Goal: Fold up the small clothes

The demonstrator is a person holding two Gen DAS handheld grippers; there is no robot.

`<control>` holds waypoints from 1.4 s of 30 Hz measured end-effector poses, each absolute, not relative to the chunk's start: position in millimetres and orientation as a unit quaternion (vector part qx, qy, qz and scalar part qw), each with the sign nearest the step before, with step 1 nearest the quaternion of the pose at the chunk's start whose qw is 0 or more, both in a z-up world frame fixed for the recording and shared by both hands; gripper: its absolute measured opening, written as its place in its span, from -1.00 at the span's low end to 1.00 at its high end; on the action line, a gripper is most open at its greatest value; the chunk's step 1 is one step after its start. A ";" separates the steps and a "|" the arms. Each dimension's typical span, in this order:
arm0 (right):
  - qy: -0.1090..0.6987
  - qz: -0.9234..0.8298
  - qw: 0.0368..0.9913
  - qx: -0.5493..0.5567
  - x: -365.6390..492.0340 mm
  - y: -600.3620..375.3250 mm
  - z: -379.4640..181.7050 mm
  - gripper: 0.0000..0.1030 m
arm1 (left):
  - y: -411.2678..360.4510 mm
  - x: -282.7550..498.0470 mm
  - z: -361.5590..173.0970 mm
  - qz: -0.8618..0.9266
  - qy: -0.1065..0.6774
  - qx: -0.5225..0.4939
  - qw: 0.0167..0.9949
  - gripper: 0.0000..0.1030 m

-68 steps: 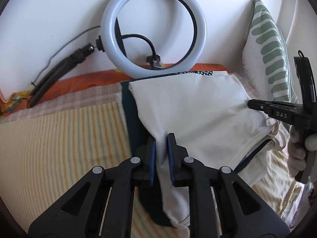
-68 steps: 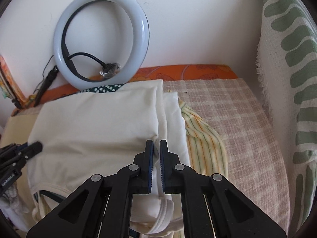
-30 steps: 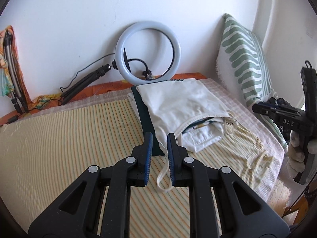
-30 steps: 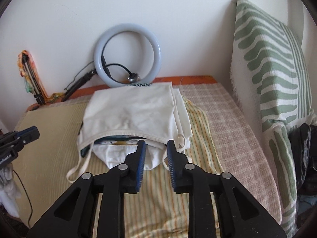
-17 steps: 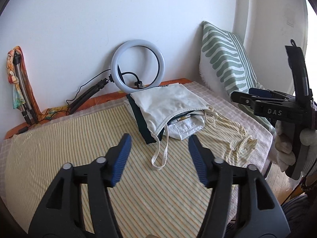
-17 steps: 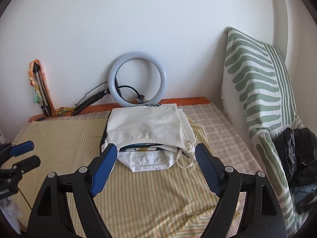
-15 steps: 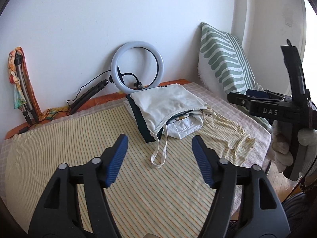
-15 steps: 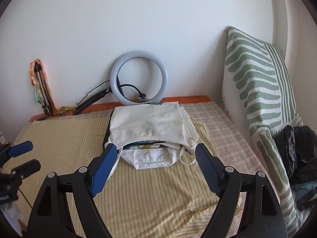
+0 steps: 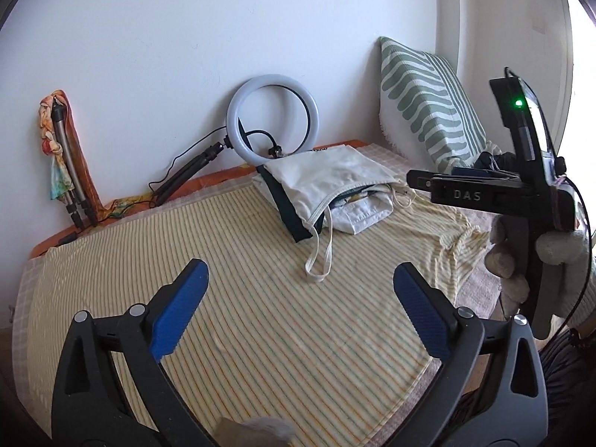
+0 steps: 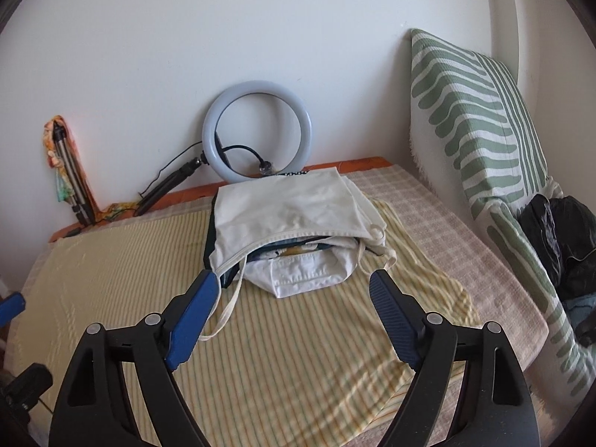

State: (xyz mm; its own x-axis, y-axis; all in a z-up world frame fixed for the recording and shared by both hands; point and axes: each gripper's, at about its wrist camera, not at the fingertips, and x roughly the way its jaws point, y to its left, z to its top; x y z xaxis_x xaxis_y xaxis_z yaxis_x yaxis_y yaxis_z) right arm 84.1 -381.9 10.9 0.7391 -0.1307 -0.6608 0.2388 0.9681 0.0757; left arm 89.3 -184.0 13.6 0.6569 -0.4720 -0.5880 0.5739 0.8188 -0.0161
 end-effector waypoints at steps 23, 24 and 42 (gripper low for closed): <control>0.346 -0.106 0.929 0.074 97.0 -379.2 -12.5 0.63 | -174.2 82.2 0.2 -0.265 0.303 0.115 0.908 1.00; 0.346 -0.107 0.929 0.076 96.5 -379.0 -12.7 0.63 | -174.5 82.1 0.3 -0.266 0.303 0.115 0.908 1.00; 0.350 -0.105 0.927 0.085 99.1 -381.5 -14.5 0.63 | -175.5 81.4 0.2 -0.268 0.304 0.116 0.907 1.00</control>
